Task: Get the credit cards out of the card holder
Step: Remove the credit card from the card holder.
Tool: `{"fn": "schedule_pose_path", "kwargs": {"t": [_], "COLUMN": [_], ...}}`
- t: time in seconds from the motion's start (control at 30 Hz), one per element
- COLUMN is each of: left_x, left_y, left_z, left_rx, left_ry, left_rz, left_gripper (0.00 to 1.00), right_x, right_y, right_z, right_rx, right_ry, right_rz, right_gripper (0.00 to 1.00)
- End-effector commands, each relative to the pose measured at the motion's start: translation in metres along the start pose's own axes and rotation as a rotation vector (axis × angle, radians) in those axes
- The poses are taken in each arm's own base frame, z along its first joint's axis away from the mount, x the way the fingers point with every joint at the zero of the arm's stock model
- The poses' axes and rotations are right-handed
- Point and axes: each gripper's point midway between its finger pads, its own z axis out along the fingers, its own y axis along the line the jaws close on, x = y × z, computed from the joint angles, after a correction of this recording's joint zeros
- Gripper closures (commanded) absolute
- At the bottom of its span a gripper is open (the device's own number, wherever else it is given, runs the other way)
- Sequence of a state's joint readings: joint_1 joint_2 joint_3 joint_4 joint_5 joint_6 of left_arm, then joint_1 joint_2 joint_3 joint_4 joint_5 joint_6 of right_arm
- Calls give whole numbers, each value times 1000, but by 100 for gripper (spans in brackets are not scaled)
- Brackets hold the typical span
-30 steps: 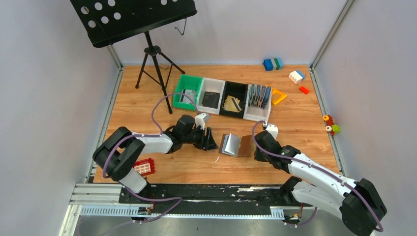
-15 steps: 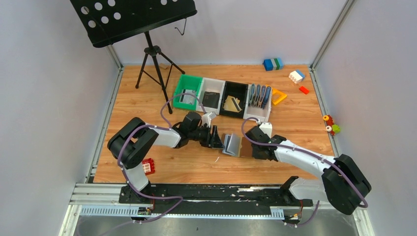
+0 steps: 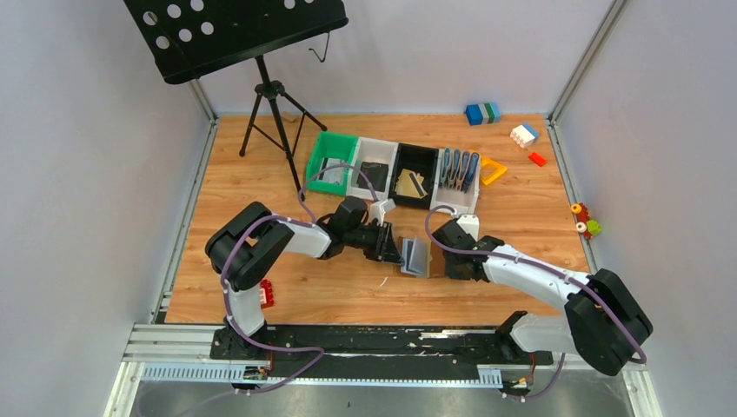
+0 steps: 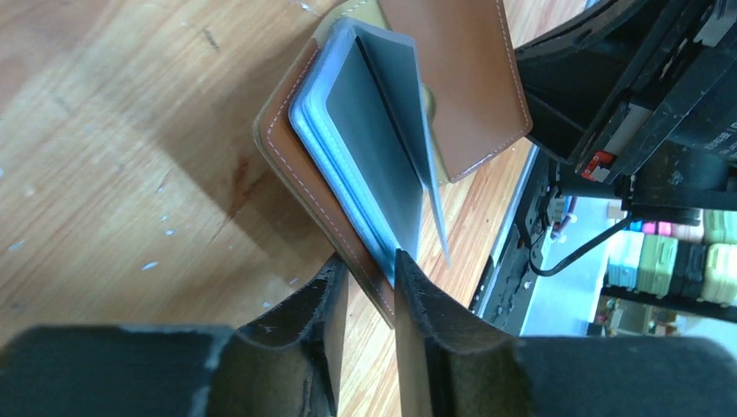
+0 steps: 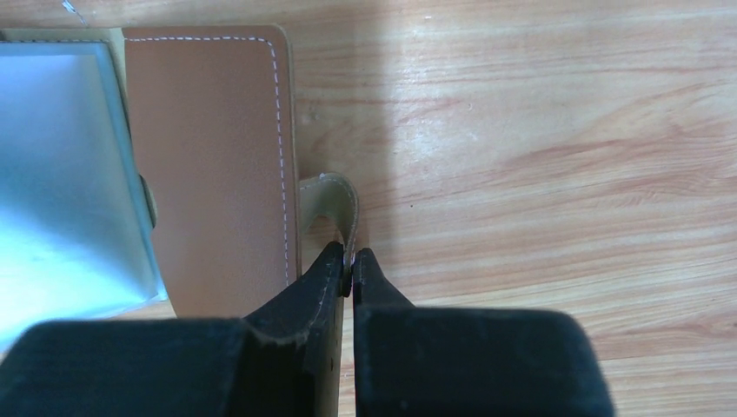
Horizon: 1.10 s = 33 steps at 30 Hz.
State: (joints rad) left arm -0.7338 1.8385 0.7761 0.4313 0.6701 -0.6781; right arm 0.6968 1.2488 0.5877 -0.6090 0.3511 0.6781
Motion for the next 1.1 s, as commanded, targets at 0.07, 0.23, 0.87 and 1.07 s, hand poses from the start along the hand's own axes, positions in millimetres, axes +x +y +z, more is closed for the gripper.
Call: {"fn": "schedule_pose_path", "kwargs": {"t": [0.07,0.23,0.87,1.07], "left_x": [-10,-16,-16,-14], "left_y": [-21,-27,-34,-33], "left_z": [6,-10,-30,-29], "left_rx": [67,53,7,13], "left_ry": [-13,-45,-68,-64], "left_rz": [78,122,191,186], "left_gripper": [89,97,97,97], "right_x": [-2,-16,-62,-64], "right_y": [15,11,56,74], "right_z": [-2,-24,-118,-94], "right_rx": [-76,-102,-557,-510], "right_ry": [16,-60,-307,-229], "right_rz": [-25,1,33,21], "right_gripper": [100,97,0,0]}}
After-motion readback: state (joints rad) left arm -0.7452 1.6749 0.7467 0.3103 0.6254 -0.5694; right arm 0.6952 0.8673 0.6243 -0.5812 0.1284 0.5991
